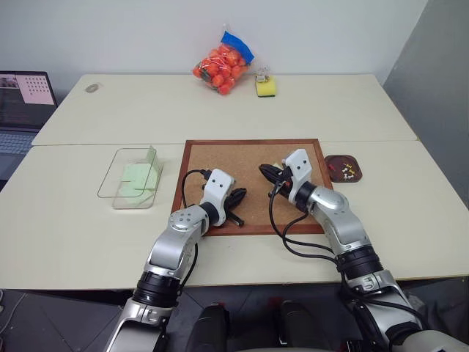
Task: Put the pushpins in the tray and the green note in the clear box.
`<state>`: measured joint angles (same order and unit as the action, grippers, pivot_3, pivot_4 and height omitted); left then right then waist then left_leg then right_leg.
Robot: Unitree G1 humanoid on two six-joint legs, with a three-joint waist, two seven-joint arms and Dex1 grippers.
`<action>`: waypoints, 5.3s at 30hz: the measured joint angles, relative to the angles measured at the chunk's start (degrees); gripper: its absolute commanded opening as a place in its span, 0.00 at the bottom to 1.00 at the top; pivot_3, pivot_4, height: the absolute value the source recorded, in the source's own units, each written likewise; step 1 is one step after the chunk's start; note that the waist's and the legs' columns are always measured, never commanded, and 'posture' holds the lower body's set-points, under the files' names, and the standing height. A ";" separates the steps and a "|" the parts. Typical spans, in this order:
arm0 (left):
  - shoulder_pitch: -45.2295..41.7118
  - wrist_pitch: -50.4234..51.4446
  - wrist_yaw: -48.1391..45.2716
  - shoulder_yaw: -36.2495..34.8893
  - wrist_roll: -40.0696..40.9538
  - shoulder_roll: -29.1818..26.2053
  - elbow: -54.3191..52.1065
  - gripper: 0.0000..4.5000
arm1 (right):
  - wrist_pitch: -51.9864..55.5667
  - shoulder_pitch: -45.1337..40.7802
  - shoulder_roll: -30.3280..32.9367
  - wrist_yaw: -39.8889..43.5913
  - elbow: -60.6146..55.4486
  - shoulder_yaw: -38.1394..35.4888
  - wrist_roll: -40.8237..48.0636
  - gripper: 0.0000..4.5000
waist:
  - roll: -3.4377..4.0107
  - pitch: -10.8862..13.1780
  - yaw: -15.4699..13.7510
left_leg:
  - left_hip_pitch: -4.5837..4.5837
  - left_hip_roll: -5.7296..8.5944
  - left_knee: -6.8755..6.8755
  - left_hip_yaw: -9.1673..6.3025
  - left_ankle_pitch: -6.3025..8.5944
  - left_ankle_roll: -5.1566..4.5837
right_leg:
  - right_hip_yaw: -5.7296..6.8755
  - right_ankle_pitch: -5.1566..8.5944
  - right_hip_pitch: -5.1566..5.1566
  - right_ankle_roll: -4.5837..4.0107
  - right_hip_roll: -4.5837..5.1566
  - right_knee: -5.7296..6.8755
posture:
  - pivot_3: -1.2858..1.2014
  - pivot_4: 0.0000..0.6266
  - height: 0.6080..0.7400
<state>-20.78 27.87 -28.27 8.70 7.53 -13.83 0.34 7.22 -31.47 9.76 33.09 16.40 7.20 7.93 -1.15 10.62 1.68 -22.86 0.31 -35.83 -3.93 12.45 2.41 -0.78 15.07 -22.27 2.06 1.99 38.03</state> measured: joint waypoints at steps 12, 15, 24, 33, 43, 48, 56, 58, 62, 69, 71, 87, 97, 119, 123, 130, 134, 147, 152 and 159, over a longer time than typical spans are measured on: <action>2.42 -0.73 -0.51 -0.60 4.02 5.32 -3.01 0.39 | 7.74 -4.58 -3.18 -13.03 -2.70 -9.09 2.45 0.00 | 0.00 0.01 0.06 | -0.05 -0.01 0.02 0.00 0.00 0.00 | -0.01 -0.05 -0.05 -0.08 0.00 0.01 | 0.52 0.24 1.00; 2.37 -2.96 0.25 -0.52 3.99 6.66 -3.19 0.54 | 10.90 -7.13 -5.03 -17.30 -3.17 -12.13 4.53 0.00 | 0.00 0.01 0.00 | -0.06 -0.02 0.02 0.00 0.00 0.00 | 0.00 -0.05 -0.05 -0.09 -0.01 0.00 | 0.52 0.24 1.00; -0.30 -13.24 4.21 0.00 1.08 10.60 0.53 0.93 | 20.44 -10.01 -9.21 -25.81 -5.86 -18.38 11.33 0.00 | 0.01 0.01 -0.06 | -0.08 0.02 0.01 0.04 0.00 0.00 | -0.02 -0.05 -0.06 -0.09 0.01 0.00 | 0.52 0.24 1.00; -4.88 -20.58 7.13 0.50 -2.06 14.01 9.67 0.99 | 28.76 -10.22 -11.59 -30.28 -12.63 -21.29 18.32 0.00 | 0.01 0.01 0.01 | -0.11 0.02 0.02 0.07 0.00 -0.01 | -0.02 -0.04 -0.08 -0.08 -0.01 -0.01 | 0.52 0.24 1.00; -9.97 -24.86 7.63 1.26 -3.28 17.06 17.27 0.99 | 32.91 -9.51 -14.47 -32.72 -15.54 -23.95 24.92 0.00 | 0.01 0.01 0.01 | -0.13 0.01 0.02 0.06 0.00 -0.01 | 0.00 -0.04 -0.09 -0.07 -0.03 -0.01 | 0.52 0.24 1.00; -11.00 -27.34 7.63 2.10 -4.87 16.80 18.29 0.99 | 34.23 -9.33 -13.89 -33.08 -16.38 -24.08 26.81 0.00 | 0.01 0.01 0.03 | -0.13 0.00 0.03 0.07 0.00 -0.01 | -0.01 0.01 -0.09 0.01 -0.04 -0.02 | 0.52 0.24 1.00; -10.65 -28.22 3.97 2.18 -5.71 11.52 17.90 0.99 | 41.54 -5.77 -2.41 -22.87 -19.28 -21.50 31.19 0.00 | 0.01 0.01 0.04 | -0.14 0.00 0.03 0.06 0.01 -0.02 | 0.01 0.07 -0.09 0.10 -0.04 -0.04 | 0.52 0.24 1.00; -10.45 -28.09 1.60 2.17 -5.20 9.76 17.25 0.99 | 43.19 -5.03 2.38 -17.04 -19.57 -19.29 31.74 0.00 | 0.01 0.01 0.13 | -0.14 0.00 0.03 0.07 0.01 -0.02 | 0.00 0.08 -0.09 0.12 -0.05 -0.04 | 0.52 0.24 1.00; -10.39 -27.86 -4.05 2.30 -4.13 6.42 15.48 0.99 | 43.89 -3.85 11.03 -4.15 -20.19 -14.91 32.77 0.00 | 0.01 0.02 0.14 | -0.13 0.00 0.03 0.07 0.01 -0.03 | 0.00 0.11 -0.09 0.17 -0.05 -0.06 | 0.52 0.24 1.00; -11.06 -32.40 -15.83 7.37 -5.99 -1.73 13.36 0.99 | 43.18 -3.80 21.08 14.88 -19.89 -7.55 32.61 0.00 | 0.00 0.04 0.13 | -0.13 -0.03 0.03 0.05 0.01 -0.03 | 0.02 0.12 -0.09 0.19 -0.07 -0.10 | 0.52 0.24 1.00; -11.48 -34.60 -17.31 7.87 -6.92 -2.87 13.39 0.99 | 42.83 -3.93 21.34 16.95 -19.26 -6.97 32.38 0.00 | 0.00 0.04 0.10 | -0.14 -0.03 0.02 0.05 0.01 -0.03 | 0.01 0.12 -0.08 0.19 -0.06 -0.09 | 0.52 0.24 1.00; -13.12 -43.12 -21.47 10.64 -9.90 -3.97 16.50 0.87 | 41.63 -5.24 21.75 20.64 -17.26 -5.59 30.34 0.00 | -0.01 0.05 -0.02 | -0.16 -0.01 0.01 0.01 0.01 -0.03 | 0.03 0.12 -0.08 0.19 -0.04 -0.10 | 0.52 0.24 1.00; -14.35 -45.70 -20.89 10.66 -10.86 -2.79 18.35 0.41 | 42.11 -4.11 21.89 20.99 -18.26 -5.59 30.35 0.00 | -0.01 0.05 -0.01 | -0.16 -0.01 0.00 0.00 0.01 -0.03 | 0.05 0.12 -0.08 0.19 -0.04 -0.09 | 0.52 0.24 1.00; -18.41 -59.90 -9.18 11.96 -26.11 -5.57 22.85 0.01 | 40.34 -3.60 21.89 21.00 -17.03 -5.41 27.91 0.00 | -0.01 0.05 -0.06 | -0.16 0.00 -0.02 0.00 0.01 -0.03 | 0.04 0.10 -0.08 0.18 -0.04 -0.07 | 0.52 0.24 1.00; -19.85 -64.01 -5.53 12.73 -30.01 -6.25 24.73 0.01 | 39.81 -4.06 21.89 21.01 -16.14 -5.41 27.06 0.00 | -0.01 0.05 -0.04 | -0.15 0.00 -0.02 0.01 0.01 -0.03 | 0.04 0.09 -0.08 0.17 -0.04 -0.06 | 0.52 0.24 1.00; -20.16 -67.13 -2.58 13.49 -33.01 -7.02 27.22 0.01 | 39.26 -5.02 21.87 21.01 -15.98 -5.40 26.52 0.00 | -0.01 0.05 -0.02 | -0.15 0.00 -0.02 0.00 0.01 -0.03 | 0.05 0.09 -0.08 0.16 -0.04 -0.05 | 0.52 0.24 1.00; -21.04 -67.70 -1.10 13.49 -34.61 -7.42 27.39 0.01 | 38.71 -5.10 21.86 21.07 -15.95 -5.38 25.97 0.00 | -0.01 0.05 -0.06 | -0.16 0.02 -0.04 0.00 0.01 -0.03 | 0.05 0.08 -0.08 0.15 -0.03 -0.04 | 0.52 0.24 1.00; -19.11 -64.89 -3.82 14.23 -29.49 -6.03 26.04 0.01 | 32.70 -9.33 18.63 12.63 -8.84 -8.79 21.59 0.00 | -0.01 0.05 0.02 | -0.14 0.00 -0.05 0.03 0.01 -0.03 | 0.03 0.00 -0.08 0.02 -0.02 0.02 | 0.52 0.24 1.00; -13.03 -42.61 -10.04 9.91 -12.43 1.08 15.42 0.01 | 23.40 -11.42 16.93 -4.04 1.16 -12.45 11.49 0.00 | -0.01 0.05 -0.19 | -0.18 0.05 -0.07 0.02 0.01 -0.02 | 0.05 -0.04 -0.09 -0.07 0.05 0.03 | 0.52 0.24 1.00; -10.36 -18.94 -12.03 8.45 -1.91 4.62 2.19 0.01 | 17.02 -11.31 16.93 -14.61 12.39 -15.30 5.47 0.00 | 0.00 0.05 0.18 | -0.11 0.03 -0.07 0.11 0.01 -0.02 | -0.04 -0.05 -0.08 -0.07 0.00 0.07 | 0.52 0.24 1.00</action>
<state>-31.14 8.93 -40.30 17.15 5.62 -9.22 2.53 24.24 -42.78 26.69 18.48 28.79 -8.10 13.41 -1.16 10.67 1.86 -22.97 0.34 -35.91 -3.82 12.46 2.38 -0.82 15.02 -22.35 1.99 1.99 38.09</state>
